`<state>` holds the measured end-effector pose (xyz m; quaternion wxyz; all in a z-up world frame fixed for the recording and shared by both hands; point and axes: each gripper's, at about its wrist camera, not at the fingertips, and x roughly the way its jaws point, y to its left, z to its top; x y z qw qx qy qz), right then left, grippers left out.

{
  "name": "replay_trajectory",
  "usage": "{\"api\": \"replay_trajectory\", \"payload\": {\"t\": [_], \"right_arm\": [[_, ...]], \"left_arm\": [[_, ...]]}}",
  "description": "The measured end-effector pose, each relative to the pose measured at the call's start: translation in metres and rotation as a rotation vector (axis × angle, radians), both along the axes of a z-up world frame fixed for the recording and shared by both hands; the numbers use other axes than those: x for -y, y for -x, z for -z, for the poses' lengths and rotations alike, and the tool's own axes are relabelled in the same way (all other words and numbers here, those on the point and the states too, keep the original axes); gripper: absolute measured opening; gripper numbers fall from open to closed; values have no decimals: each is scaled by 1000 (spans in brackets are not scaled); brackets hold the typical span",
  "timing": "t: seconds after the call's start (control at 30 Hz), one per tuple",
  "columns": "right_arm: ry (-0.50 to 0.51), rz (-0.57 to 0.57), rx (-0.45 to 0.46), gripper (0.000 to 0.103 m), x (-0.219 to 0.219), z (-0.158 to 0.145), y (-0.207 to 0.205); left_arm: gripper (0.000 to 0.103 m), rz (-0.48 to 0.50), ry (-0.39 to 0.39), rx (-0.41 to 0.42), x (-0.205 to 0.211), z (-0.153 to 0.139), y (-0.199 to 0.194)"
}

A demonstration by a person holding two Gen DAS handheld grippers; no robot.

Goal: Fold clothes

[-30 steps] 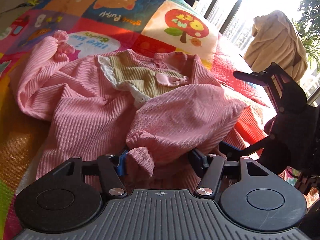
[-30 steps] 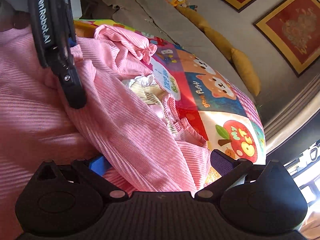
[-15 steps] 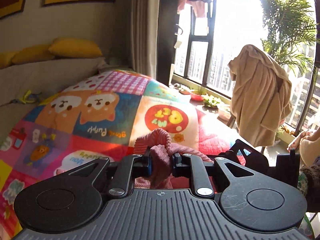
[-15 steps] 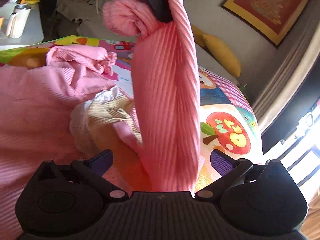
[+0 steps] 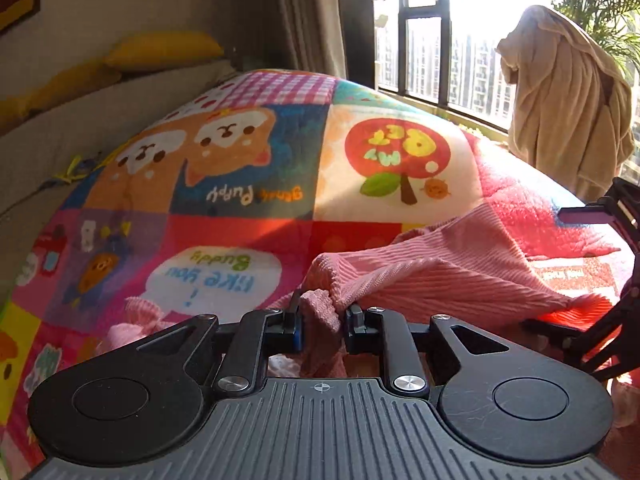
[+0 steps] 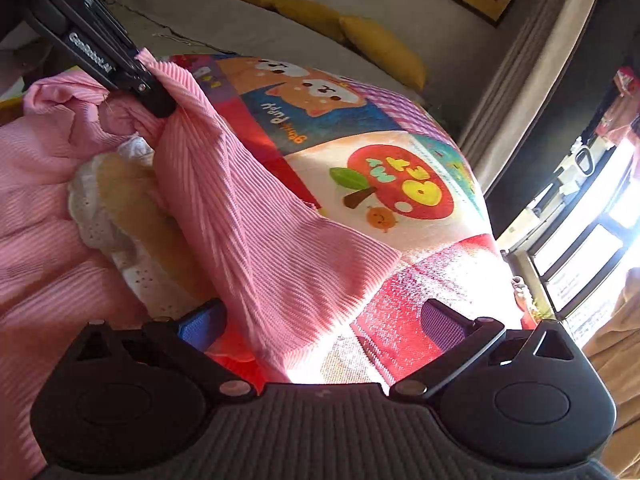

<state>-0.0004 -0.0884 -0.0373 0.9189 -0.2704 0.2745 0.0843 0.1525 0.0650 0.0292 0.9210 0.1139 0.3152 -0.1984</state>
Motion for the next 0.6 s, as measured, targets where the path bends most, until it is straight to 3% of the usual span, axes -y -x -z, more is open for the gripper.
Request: {"api": "replay_trajectory", "payload": {"t": [0.07, 0.1, 0.17, 0.27, 0.37, 0.47, 0.53, 0.6], "right_arm": [[-34, -57, -16, 103, -1, -11, 10], [-57, -71, -16, 103, 0, -17, 11], [-118, -73, -11, 103, 4, -32, 10], [-231, 18, -4, 103, 18, -43, -7], [-350, 105, -31, 103, 28, -36, -33], [-459, 146, -82, 103, 30, -24, -60], [-461, 144, -131, 103, 22, -10, -73], [-401, 152, -179, 103, 11, 7, -81]], "left_arm": [[50, -27, -17, -51, -16, 13, -4], [53, -30, 5, -70, -23, 14, -3], [68, -11, 90, -100, -40, 8, 2], [87, -1, 220, -91, -68, -11, 14], [94, -72, 290, -22, -95, -33, 22], [94, -260, 224, 21, -108, -41, 7], [94, -334, 177, -8, -109, -33, -7], [94, -365, 153, -51, -108, -15, -18]]}}
